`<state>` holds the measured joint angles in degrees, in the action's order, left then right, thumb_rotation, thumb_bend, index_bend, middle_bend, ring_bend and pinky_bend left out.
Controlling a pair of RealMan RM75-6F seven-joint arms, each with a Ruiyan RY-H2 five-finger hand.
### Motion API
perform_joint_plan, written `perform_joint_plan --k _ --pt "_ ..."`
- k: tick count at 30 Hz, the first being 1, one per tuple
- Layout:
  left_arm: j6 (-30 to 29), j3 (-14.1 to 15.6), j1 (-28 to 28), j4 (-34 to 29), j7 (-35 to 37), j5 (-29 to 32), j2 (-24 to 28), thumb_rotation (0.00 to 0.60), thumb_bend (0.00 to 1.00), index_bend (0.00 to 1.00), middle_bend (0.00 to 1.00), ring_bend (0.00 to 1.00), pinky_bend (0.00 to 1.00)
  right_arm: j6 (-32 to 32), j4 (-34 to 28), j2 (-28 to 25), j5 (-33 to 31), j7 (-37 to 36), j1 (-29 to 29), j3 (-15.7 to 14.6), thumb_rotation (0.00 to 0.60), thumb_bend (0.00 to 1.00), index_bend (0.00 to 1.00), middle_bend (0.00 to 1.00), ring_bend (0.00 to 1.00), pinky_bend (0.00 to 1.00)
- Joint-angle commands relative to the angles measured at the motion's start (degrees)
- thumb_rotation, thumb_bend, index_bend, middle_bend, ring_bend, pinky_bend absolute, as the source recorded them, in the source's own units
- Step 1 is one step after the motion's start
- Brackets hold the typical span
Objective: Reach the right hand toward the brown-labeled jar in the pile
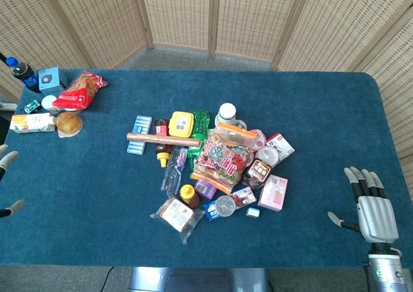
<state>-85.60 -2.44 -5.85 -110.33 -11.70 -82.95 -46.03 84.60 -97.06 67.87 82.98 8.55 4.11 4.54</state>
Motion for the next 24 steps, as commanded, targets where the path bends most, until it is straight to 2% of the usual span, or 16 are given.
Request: perform_joint_plan --k 1,9,15,24 --pt "-0.1 0.0 0.1 -0.1 0.0 -0.1 0.1 0.6 0.04 0.13 0.0 0.0 0.0 0.0 -0.1 -0.1 0.1 -0.1 0.0 0.0 0.511 0.0 0.0 0.0 0.0 0.0" --pt "-0.6 -0.2 0.4 -0.8 0.0 -0.3 0.3 0.6 0.04 0.13 0.0 0.0 0.0 -1.6 -0.6 -0.1 -0.6 -3.0 0.4 0.0 0.509 0.0 0.0 0.0 0.0 0.0" --pt "-0.7 -0.5 0.5 -0.9 -0.6 0.0 0.4 0.6 0.05 0.13 0.0 0.0 0.0 -8.1 -1.0 0.4 -3.6 -9.9 3.1 0.8 0.51 0.0 0.0 0.0 0.0 0.0" --pt "-1.0 -0.8 0.7 -1.0 -0.9 0.3 0.6 0.6 0.04 0.13 0.0 0.0 0.0 -15.4 1.3 6.2 -8.0 -8.0 9.2 3.9 0.508 0.0 0.0 0.0 0.0 0.0"
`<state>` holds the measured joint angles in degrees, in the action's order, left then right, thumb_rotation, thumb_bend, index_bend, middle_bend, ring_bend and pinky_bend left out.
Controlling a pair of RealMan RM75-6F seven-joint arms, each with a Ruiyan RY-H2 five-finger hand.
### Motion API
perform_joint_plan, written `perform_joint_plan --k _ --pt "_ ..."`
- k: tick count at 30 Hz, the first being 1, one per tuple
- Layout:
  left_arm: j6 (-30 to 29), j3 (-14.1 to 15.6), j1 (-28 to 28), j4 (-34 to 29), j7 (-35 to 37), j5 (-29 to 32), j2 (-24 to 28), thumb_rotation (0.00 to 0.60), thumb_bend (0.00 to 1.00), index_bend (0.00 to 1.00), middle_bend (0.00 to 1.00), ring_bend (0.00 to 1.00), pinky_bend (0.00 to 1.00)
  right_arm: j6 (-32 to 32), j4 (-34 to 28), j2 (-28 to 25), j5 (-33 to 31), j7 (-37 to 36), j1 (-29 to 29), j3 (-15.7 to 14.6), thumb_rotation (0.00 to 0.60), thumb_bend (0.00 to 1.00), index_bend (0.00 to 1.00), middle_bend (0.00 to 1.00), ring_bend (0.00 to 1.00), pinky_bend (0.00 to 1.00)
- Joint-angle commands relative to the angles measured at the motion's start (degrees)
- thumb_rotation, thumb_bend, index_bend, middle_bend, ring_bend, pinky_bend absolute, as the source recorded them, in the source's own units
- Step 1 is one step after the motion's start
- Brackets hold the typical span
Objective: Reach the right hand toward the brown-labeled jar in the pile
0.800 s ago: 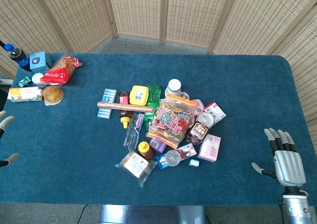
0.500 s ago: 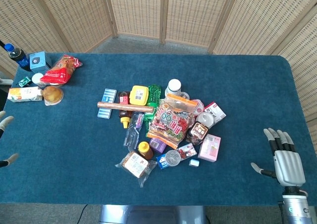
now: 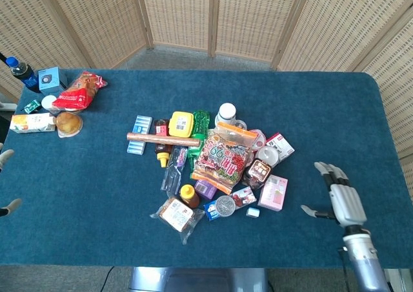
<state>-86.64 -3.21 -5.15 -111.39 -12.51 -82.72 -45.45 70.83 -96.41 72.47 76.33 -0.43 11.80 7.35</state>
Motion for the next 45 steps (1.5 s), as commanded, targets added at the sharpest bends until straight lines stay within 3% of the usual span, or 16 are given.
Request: perform_joint_plan --k 1,12,22,34,40,41,42,44,45 --pt "0.0 0.0 0.0 0.0 -0.1 0.1 0.0 0.6 0.04 0.13 0.0 0.0 0.0 -2.1 0.8 2.2 -1.9 1.3 2.1 1.4 0.509 0.0 0.0 0.0 0.0 0.0" --pt "0.4 -0.3 0.0 0.4 0.1 0.8 -0.1 0.6 0.04 0.13 0.0 0.0 0.0 -6.2 -1.1 6.8 -7.9 5.6 7.8 5.1 0.51 0.0 0.0 0.0 0.0 0.0" --pt "0.5 -0.4 0.1 0.4 0.3 1.0 0.1 0.6 0.05 0.13 0.0 0.0 0.0 -7.2 -7.0 8.0 -10.6 6.9 9.7 4.9 0.511 0.0 0.0 0.0 0.0 0.0" --pt "0.2 -0.6 0.3 0.3 0.6 1.0 0.2 0.6 0.05 0.13 0.0 0.0 0.0 -9.0 -3.3 12.0 -14.1 5.5 12.8 6.2 0.511 0.0 0.0 0.0 0.0 0.0" --pt "0.4 -0.7 0.3 0.3 0.7 1.2 0.1 0.6 0.05 0.13 0.0 0.0 0.0 -6.3 -1.3 14.8 -11.8 3.7 12.6 6.0 0.595 0.0 0.0 0.0 0.0 0.0" --pt "0.4 -0.6 0.2 0.3 0.6 1.2 0.1 0.6 0.05 0.13 0.0 0.0 0.0 -5.2 -0.5 15.6 -11.2 3.6 12.5 6.1 0.6 0.0 0.0 0.02 0.0 0.0" --pt "0.5 -0.6 0.3 0.3 0.6 1.2 0.1 0.6 0.05 0.13 0.0 0.0 0.0 -4.1 0.5 16.7 -10.5 3.4 12.4 6.1 0.6 0.0 0.0 0.1 0.0 0.05" --pt "0.5 -0.6 0.3 0.3 0.7 1.2 0.1 0.6 0.05 0.13 0.0 0.0 0.0 -3.6 1.4 17.5 -10.1 2.5 12.3 6.0 0.6 0.0 0.03 0.32 0.08 0.24" --pt "0.5 -0.6 0.3 0.3 0.7 1.2 0.1 0.6 0.05 0.13 0.0 0.0 0.0 -3.1 2.1 18.1 -9.8 2.2 12.2 6.1 0.6 0.0 0.09 0.45 0.18 0.37"
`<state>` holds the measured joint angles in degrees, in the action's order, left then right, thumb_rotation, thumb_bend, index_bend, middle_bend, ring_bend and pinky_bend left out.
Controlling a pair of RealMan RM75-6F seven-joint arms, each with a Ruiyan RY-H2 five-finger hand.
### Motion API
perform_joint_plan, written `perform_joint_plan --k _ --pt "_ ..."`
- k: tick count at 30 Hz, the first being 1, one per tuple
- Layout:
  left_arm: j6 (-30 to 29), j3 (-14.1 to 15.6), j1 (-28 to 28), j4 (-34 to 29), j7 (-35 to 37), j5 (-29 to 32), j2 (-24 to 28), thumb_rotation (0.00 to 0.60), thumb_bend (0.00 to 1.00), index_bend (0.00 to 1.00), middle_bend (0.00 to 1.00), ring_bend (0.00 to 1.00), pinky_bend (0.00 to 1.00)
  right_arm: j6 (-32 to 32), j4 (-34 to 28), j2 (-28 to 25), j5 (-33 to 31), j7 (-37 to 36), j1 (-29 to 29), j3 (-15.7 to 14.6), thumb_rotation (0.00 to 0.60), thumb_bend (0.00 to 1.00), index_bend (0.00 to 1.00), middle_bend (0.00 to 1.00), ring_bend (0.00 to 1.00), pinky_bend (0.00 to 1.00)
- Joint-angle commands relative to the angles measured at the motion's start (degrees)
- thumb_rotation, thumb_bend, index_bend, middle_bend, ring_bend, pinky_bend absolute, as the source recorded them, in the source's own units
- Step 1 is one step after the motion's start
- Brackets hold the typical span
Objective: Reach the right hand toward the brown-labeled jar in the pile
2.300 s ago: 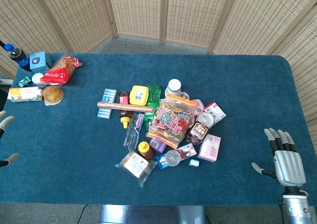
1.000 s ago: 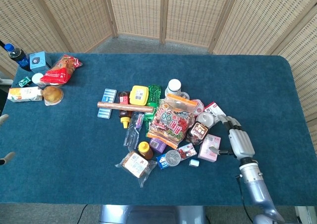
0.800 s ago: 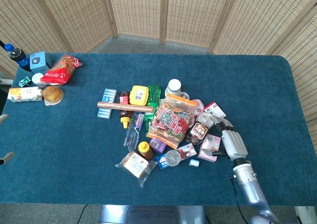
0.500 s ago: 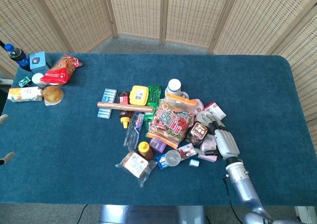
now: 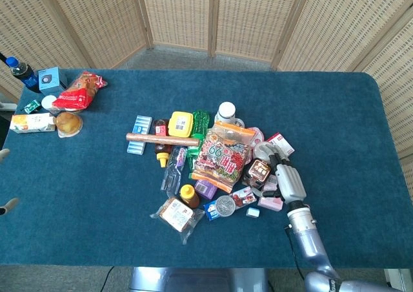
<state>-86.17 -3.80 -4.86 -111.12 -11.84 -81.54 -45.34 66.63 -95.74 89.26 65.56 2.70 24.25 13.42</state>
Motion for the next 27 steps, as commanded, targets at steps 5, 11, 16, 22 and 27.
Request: perform_joint_plan --k 5,11,16,22,27 --pt "0.0 0.0 0.1 0.0 0.3 0.0 0.1 0.6 0.05 0.13 0.0 0.0 0.0 3.5 3.8 3.2 2.4 -1.7 -0.8 -0.1 0.6 0.0 0.41 0.8 0.53 0.69" --pt "0.1 0.0 0.1 0.0 0.5 0.1 0.1 0.6 0.05 0.13 0.0 0.0 0.0 5.0 3.5 3.2 3.5 -2.0 -1.4 -0.2 0.6 0.0 0.49 0.87 0.6 0.75" --pt "0.2 0.0 0.0 -0.1 0.5 -0.1 0.1 0.6 0.05 0.13 0.0 0.0 0.0 6.2 1.8 2.3 4.4 -1.3 -1.7 0.0 0.6 0.0 0.5 0.88 0.62 0.76" --pt "0.3 -0.1 0.0 -0.1 1.0 0.2 0.3 0.6 0.04 0.13 0.0 0.0 0.0 8.5 -3.0 -0.2 5.8 0.6 -2.1 1.1 0.6 0.0 0.5 0.88 0.62 0.76" --pt "0.5 0.0 0.0 -0.2 1.3 0.0 0.3 0.6 0.05 0.13 0.0 0.0 0.0 11.1 -7.9 -2.4 6.7 3.5 -2.4 2.6 0.6 0.0 0.49 0.88 0.62 0.76"
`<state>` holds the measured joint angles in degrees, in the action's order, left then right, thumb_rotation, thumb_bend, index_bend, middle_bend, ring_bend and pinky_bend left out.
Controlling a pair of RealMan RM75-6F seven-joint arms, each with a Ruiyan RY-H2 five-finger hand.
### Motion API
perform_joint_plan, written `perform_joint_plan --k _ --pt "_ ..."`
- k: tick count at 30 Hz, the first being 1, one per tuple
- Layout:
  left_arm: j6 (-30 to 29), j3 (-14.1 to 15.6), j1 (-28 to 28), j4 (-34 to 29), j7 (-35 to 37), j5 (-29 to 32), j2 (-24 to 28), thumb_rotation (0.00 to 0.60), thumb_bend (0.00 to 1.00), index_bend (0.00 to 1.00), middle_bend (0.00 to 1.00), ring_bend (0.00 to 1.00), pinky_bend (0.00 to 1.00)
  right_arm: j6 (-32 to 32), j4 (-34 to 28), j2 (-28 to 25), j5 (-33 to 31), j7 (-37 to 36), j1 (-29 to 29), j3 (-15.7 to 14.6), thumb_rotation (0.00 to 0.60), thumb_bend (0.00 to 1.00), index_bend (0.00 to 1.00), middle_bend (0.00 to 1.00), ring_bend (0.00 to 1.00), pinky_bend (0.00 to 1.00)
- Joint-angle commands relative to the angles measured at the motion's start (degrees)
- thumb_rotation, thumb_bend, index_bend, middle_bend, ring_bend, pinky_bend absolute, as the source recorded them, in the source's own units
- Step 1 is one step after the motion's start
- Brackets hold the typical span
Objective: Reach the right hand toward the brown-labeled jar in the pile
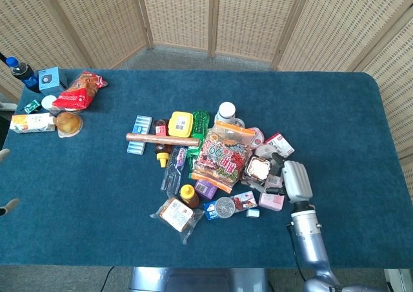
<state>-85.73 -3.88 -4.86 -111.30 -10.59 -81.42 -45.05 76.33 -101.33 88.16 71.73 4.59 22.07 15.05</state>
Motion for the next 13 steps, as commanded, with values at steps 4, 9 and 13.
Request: perform_joint_plan --k 4,9,13 --pt "0.1 0.2 0.0 -0.2 0.2 -0.5 0.0 0.6 0.05 0.13 0.0 0.0 0.0 2.4 -5.4 -2.8 0.7 3.6 -0.1 1.8 0.6 0.0 0.49 0.88 0.62 0.76" --pt "0.1 0.2 0.0 -0.3 0.4 -0.6 0.1 0.6 0.05 0.13 0.0 0.0 0.0 3.3 -8.2 -4.0 0.8 5.6 0.0 2.6 0.6 0.0 0.49 0.88 0.62 0.76" --pt "0.0 0.2 0.0 -0.4 0.5 -0.8 0.2 0.6 0.05 0.13 0.0 0.0 0.0 4.0 -9.9 -4.5 0.7 6.8 0.2 3.1 0.6 0.0 0.49 0.88 0.62 0.76"
